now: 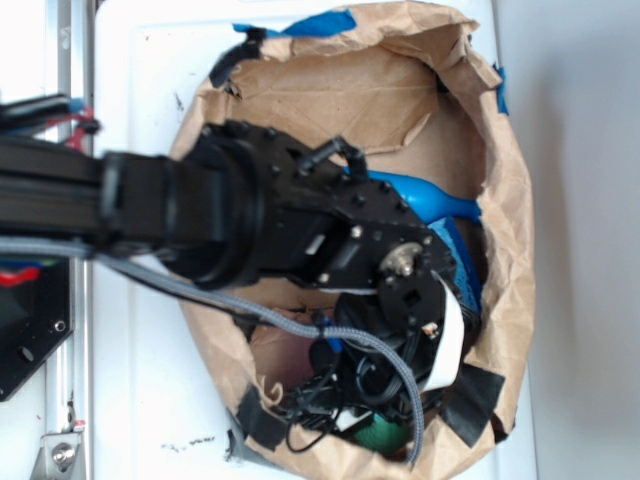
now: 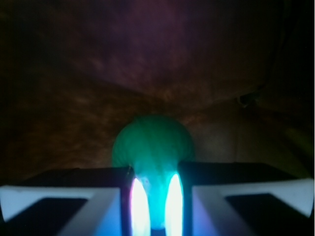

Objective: Grab the green ball.

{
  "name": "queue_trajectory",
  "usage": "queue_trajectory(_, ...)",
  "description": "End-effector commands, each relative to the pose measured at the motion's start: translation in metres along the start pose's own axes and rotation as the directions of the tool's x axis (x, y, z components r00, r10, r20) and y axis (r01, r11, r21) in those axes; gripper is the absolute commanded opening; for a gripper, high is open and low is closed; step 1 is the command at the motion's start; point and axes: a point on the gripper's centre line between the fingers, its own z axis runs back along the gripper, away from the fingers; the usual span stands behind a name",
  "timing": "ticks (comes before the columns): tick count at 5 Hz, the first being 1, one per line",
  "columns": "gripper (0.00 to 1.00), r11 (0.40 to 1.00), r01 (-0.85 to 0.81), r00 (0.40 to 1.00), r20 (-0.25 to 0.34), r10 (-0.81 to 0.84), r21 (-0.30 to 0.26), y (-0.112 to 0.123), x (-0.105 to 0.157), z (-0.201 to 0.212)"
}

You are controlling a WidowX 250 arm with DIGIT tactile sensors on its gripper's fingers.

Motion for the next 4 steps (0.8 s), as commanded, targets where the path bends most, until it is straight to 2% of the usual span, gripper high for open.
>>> queue_trajectory(1,0.0,0.973,-0.176,0.977,-0.094,0.191,0.147,0.01,-0.014,0.049)
queue_trajectory(2,0.0,0.953,-0.227,0.962,-0.108,0.252,0.198,0.013,-0.025,0.065)
queue_trajectory(3,0.0,0.839,-0.39,0.889,-0.082,0.45,0.38,0.004,-0.035,0.091)
queue_trajectory(4,0.0,0.677,-0.547,0.761,-0.044,0.647,0.492,0.008,-0.045,0.105)
